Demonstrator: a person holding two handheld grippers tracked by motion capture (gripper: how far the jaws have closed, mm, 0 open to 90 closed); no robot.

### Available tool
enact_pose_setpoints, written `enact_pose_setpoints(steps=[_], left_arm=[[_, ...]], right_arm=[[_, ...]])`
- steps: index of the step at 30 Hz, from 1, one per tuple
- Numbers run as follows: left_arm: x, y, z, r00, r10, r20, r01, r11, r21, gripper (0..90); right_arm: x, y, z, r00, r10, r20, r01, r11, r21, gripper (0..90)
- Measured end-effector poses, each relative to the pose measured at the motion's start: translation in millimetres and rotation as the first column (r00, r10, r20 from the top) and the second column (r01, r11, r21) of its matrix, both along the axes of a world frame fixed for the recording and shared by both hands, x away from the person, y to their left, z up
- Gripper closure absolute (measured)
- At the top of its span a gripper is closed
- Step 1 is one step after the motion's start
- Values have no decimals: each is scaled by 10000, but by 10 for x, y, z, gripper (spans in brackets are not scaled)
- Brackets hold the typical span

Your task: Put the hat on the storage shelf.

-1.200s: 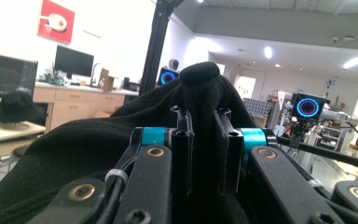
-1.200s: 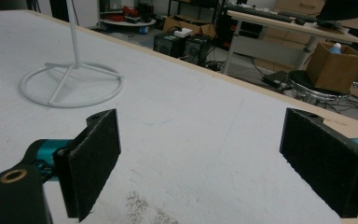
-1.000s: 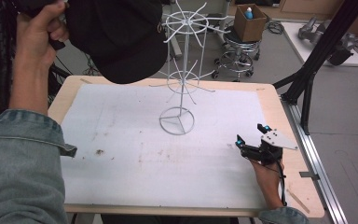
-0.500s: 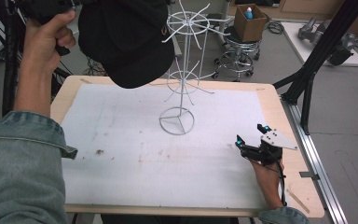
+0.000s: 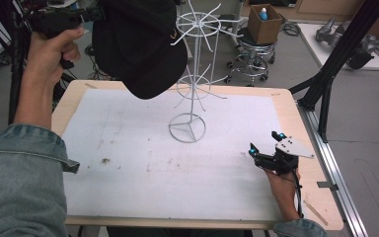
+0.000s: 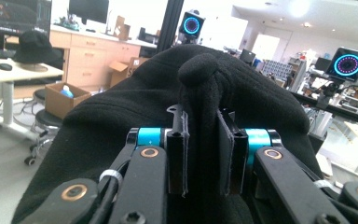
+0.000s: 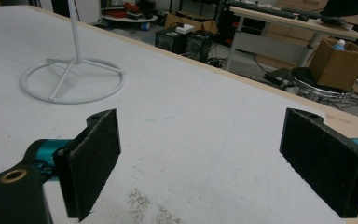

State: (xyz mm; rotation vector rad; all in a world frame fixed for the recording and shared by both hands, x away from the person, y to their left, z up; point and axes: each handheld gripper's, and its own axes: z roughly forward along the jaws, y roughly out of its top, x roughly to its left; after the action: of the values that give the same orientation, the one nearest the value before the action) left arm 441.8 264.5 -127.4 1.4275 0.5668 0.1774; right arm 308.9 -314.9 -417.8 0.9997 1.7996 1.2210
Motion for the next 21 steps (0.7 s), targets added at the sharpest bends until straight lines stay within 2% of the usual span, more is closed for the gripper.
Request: enact_pose_setpoints(steps=[4,10,15,21], left_arm=[[-4,16,-102,9995,-76,293,77,10000,-6,747],[-48,2,-226,9948,203,1002,-224,9995,204,741],[-39,-12,-298,9947,271,989,-301,9991,295,733],[-23,-19,-359,9934,541,1014,-607,9962,629,703]], right_arm=[[5,-2,-3,10000,5,-26,-5,10000,-18,116],[5,-1,-3,10000,0,-27,0,10000,-3,116],[5,0,-2,10000,15,-11,-15,10000,-2,116],[8,1,-5,10000,18,-6,-18,10000,5,115]])
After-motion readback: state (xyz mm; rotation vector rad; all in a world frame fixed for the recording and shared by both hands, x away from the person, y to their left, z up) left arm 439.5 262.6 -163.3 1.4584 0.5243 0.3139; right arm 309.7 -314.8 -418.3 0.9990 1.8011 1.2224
